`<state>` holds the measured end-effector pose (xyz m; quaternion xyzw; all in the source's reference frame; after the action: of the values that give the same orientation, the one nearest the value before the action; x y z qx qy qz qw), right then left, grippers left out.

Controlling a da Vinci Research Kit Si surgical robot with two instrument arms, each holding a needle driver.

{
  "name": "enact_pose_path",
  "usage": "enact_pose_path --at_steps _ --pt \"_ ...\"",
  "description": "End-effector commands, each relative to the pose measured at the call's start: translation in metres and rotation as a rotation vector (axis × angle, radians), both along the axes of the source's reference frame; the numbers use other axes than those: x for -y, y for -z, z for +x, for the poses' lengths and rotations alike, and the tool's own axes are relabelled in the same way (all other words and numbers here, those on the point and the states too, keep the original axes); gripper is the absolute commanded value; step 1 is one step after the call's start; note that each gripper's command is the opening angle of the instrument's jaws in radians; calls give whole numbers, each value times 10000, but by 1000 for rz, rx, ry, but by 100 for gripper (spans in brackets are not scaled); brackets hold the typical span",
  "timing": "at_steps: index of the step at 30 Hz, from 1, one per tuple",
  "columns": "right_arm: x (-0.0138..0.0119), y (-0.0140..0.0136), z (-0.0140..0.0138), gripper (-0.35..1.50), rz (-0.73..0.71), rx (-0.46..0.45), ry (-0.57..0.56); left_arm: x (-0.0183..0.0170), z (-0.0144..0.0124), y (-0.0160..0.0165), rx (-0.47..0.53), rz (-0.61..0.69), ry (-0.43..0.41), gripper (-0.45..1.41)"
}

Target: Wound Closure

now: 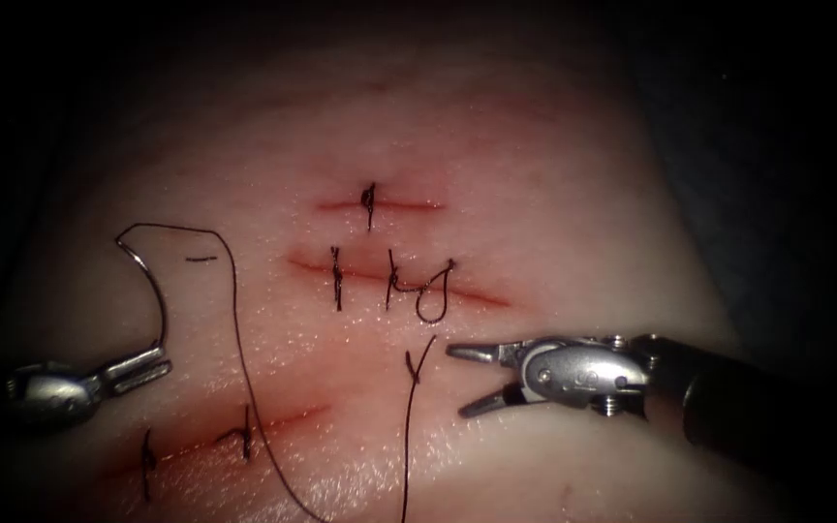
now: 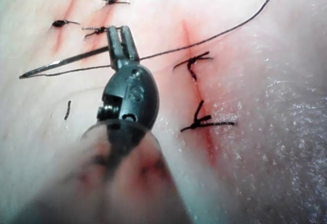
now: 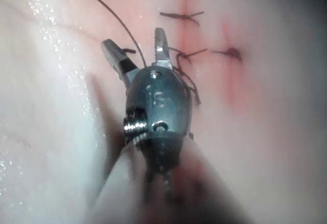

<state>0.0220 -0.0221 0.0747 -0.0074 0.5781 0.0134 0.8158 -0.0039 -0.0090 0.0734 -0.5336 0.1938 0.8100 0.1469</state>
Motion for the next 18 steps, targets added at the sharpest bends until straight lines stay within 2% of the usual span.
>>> enact_pose_path --at_steps 1,8,18 --pt "-7 -24 10 140 -7 18 4 -1 -5 -7 1 -1 1 -45" --pt "-19 -71 17 135 -19 41 -12 -2 -5 -8 3 4 3 -45" --pt "-14 -78 35 94 -17 25 18 -1 -6 -8 5 7 7 -45"
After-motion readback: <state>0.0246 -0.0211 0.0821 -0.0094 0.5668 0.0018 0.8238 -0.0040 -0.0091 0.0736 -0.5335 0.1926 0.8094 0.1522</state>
